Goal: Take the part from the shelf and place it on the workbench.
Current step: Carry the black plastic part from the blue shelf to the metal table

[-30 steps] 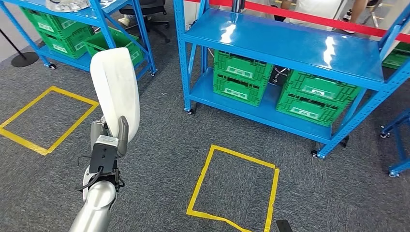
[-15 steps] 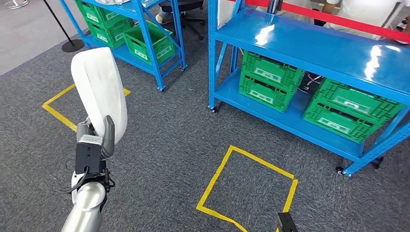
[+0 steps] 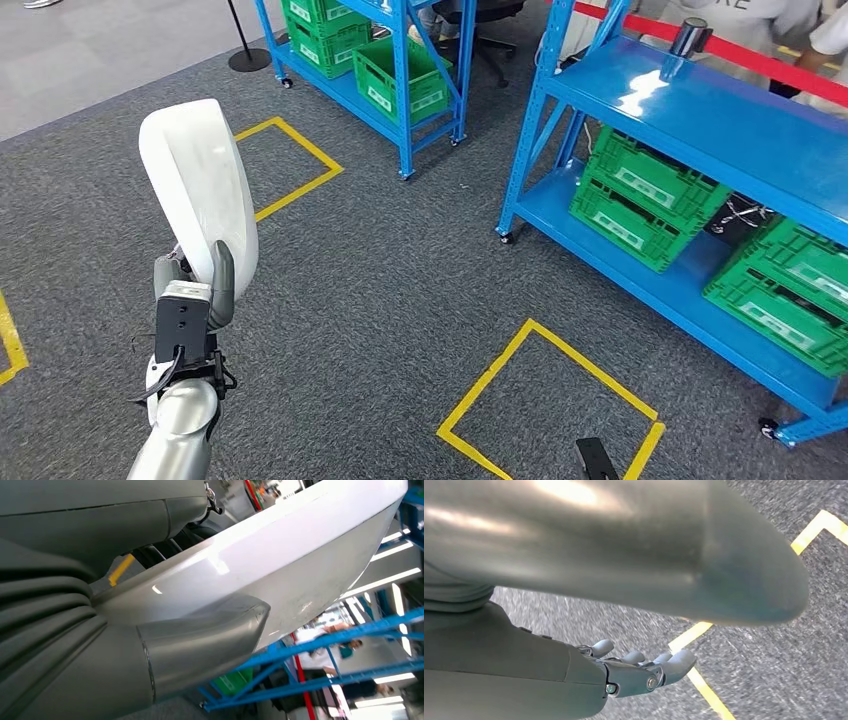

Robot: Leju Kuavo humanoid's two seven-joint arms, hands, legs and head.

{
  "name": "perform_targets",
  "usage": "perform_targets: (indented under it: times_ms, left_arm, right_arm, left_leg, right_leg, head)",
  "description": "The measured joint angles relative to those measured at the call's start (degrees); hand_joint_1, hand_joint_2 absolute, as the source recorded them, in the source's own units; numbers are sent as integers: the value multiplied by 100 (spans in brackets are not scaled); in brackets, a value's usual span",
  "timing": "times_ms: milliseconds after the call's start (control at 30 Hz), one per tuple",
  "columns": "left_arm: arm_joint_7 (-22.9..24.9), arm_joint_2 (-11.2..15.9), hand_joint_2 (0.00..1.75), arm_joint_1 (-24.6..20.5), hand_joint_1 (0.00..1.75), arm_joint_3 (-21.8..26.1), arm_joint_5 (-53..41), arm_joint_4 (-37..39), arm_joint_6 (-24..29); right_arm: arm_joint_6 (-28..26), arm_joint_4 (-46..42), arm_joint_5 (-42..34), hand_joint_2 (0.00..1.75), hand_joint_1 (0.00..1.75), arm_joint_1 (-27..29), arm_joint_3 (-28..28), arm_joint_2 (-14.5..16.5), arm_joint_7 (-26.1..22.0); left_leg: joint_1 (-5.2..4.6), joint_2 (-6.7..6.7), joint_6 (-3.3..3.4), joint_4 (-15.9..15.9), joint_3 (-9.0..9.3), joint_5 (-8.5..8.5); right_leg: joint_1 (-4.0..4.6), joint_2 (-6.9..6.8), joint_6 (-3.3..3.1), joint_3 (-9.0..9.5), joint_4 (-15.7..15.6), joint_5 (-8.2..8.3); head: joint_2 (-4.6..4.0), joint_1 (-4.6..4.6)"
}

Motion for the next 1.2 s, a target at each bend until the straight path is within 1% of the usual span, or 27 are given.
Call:
perform_targets:
  times_ms: [67,100,167,200,233,267,300,333,367,400,433,467,500,567,600,633,700,733,767,833,900,933,967,1000,1067,1133,1200]
  left_arm:
    - [43,-13,175,39,175,6,20,1,31]
    - [58,-19,175,61,175,9,32,-3,38]
    - [78,-22,175,105,175,19,46,-8,45]
    - [85,-20,175,126,175,26,48,-9,45]
    - [91,-18,175,138,175,37,49,-13,45]
    - [97,-17,175,138,175,45,50,-16,40]
    - [105,-18,175,133,175,51,51,-19,23]
    - [114,-20,175,126,175,54,54,-21,-7]
    - [123,-22,175,126,175,54,58,-20,-45]
    - [133,-24,175,131,175,54,63,-19,-89]
    - [141,-22,175,136,175,56,67,-17,-121]
    - [144,-20,175,137,175,57,70,-18,-144]
    - [146,-19,175,130,175,59,72,-22,-165]
    - [145,-20,175,93,175,60,65,-33,-209]
    - [144,-21,175,63,175,60,60,-36,-234]
    - [144,-21,175,33,175,61,53,-37,-254]
    - [145,-20,175,-17,175,63,43,-34,-289]
    - [144,-20,175,-42,175,64,36,-35,-306]
    - [144,-22,175,-76,175,64,30,-31,-320]
    - [139,-31,175,-152,175,64,16,-12,-340]
    - [125,-38,175,-200,175,62,17,20,-357]
    - [115,-39,175,-218,175,62,27,35,-367]
    - [106,-40,175,-241,175,62,39,48,-378]
    - [100,-42,175,-270,175,62,51,56,-393]
    - [94,-45,175,-342,175,60,62,64,-414]
    - [95,-51,175,-396,175,57,66,75,-420]
    - [98,-52,175,-412,175,56,73,86,-420]
  right_arm:
    - [9,0,43,0,0,6,16,-25,72]
    - [12,0,52,0,0,10,25,-31,92]
    - [15,0,54,0,0,9,40,-37,109]
    - [15,0,54,0,0,4,46,-39,112]
    - [16,0,54,0,0,-1,54,-40,112]
    - [16,0,51,0,0,-1,59,-41,112]
    - [16,0,47,0,0,7,63,-43,111]
    - [16,0,42,0,0,21,64,-45,107]
    - [19,0,40,0,0,36,64,-47,95]
    - [26,0,41,0,0,49,65,-48,73]
    - [34,0,45,0,0,56,68,-45,48]
    - [45,0,49,0,0,59,74,-41,25]
    - [54,0,51,0,0,58,81,-32,8]
    - [61,0,50,0,0,50,93,-13,-2]
    - [62,0,47,0,0,44,95,-2,-2]
    - [62,0,43,0,0,39,95,8,2]
    - [62,0,36,0,0,27,95,36,11]
    - [63,0,32,0,0,24,95,48,13]
    - [65,1,29,0,0,21,96,60,13]
    - [67,1,18,0,0,40,96,69,18]
    - [61,1,9,0,0,88,95,70,30]
    - [55,1,4,0,0,110,94,69,37]
    - [49,2,-6,0,0,125,93,69,43]
    - [43,2,-23,0,0,133,93,69,48]
    - [34,2,-65,0,0,140,92,69,50]
    - [30,2,-85,0,0,146,89,69,43]
    - [29,2,-86,0,0,144,84,72,32]
  left_leg:
    - [1,-142,-75,46,-36,-10]
    - [2,-202,-121,49,-59,-3]
    - [15,-305,-210,14,-97,35]
    - [19,-264,-242,17,-110,37]
    - [14,-131,-267,90,-153,-14]
    - [5,43,-285,272,-245,-130]
    - [-2,240,-297,581,-383,-307]
    - [-6,364,-311,973,-568,-510]
    - [-4,411,-320,1350,-740,-672]
    - [-4,429,-323,1597,-845,-747]
    - [-6,440,-315,1625,-836,-710]
    - [-11,466,-298,1412,-702,-577]
    - [-23,541,-269,1022,-472,-396]
    - [-77,775,-189,271,-51,-164]
    - [-101,841,-151,79,48,-124]
    - [-120,840,-119,18,66,-125]
    - [-111,687,-56,-19,62,-81]
    - [-97,619,-22,-49,72,-56]
    - [-80,553,10,-79,83,-29]
    - [-60,421,49,-101,81,1]
    - [-61,259,60,-85,60,7]
    - [-60,171,59,-69,52,6]
    - [-55,82,52,-50,47,3]
    - [-48,-3,38,-26,43,-4]
    - [-38,-153,-21,24,14,-18]
    - [-33,-275,-103,37,-36,-2]
    - [-17,-390,-188,6,-75,30]
  right_leg:
    - [-19,203,-11,271,-607,215]
    - [-15,260,-33,321,-728,227]
    - [6,185,-114,320,-742,236]
    - [7,131,-158,325,-759,253]
    - [5,71,-206,332,-777,267]
    - [2,1,-247,337,-795,277]
    - [15,-75,-276,338,-802,278]
    - [30,-154,-298,334,-803,272]
    - [44,-238,-307,331,-802,268]
    - [56,-321,-313,329,-802,265]
    - [65,-402,-316,329,-801,263]
    - [74,-480,-316,333,-801,260]
    - [81,-556,-312,343,-800,254]
    - [111,-683,-282,364,-797,235]
    - [122,-739,-256,373,-796,228]
    - [128,-796,-227,381,-801,226]
    - [116,-882,-160,408,-809,215]
    - [103,-801,-127,404,-766,173]
    - [91,-648,-97,354,-633,79]
    - [67,-266,-56,64,-16,-252]
    - [63,-132,-37,-277,646,-485]
    - [61,-117,-34,-337,727,-444]
    - [54,-102,-35,-281,575,-292]
    - [40,-59,-34,-126,231,-72]
    - [1,196,-32,200,-474,211]
    - [-6,347,-60,305,-729,242]
    - [8,223,-136,308,-757,271]
  head:
    - [0,5]
    - [0,7]
    - [0,8]
    - [0,7]
    - [0,-8]
    - [0,-24]
    - [0,-39]
    - [0,-55]
    - [0,-56]
    - [0,-56]
    - [0,-57]
    - [0,-58]
    - [0,-57]
    - [0,-54]
    - [0,-51]
    - [0,-48]
    - [0,-46]
    - [0,-45]
    - [0,-38]
    - [0,-16]
    - [0,-1]
    - [0,-1]
    - [0,0]
    - [0,0]
    - [0,1]
    - [-1,1]
    - [-1,1]
